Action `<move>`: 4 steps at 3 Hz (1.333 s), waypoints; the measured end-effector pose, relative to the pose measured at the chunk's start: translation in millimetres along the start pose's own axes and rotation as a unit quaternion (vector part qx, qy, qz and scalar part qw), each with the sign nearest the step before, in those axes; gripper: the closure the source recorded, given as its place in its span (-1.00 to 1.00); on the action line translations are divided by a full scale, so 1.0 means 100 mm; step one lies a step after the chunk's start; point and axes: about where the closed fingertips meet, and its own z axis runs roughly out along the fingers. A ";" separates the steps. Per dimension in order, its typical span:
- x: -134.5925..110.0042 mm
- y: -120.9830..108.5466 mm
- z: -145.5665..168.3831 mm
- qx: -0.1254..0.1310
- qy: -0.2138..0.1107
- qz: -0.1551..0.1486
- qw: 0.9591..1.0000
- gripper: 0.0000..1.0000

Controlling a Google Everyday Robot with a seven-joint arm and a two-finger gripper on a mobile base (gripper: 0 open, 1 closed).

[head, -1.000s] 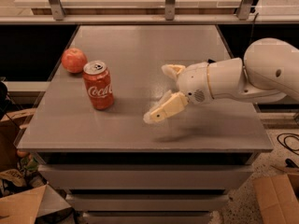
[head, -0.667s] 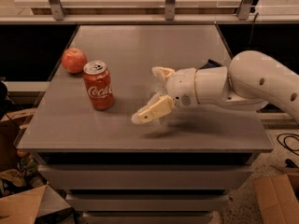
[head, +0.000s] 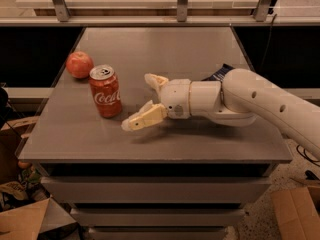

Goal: Pick coke can

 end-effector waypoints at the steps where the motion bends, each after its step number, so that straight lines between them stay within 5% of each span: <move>1: -0.16 0.00 0.19 -0.018 -0.033 -0.005 0.999 -1.00; 2: -0.33 0.00 0.33 -0.033 -0.052 -0.014 0.998 -1.00; 4: -0.48 0.05 0.55 -0.060 -0.068 -0.015 0.996 -0.17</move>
Offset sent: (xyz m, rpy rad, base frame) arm 0.0164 0.0529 0.0435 0.1437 -0.0640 0.0978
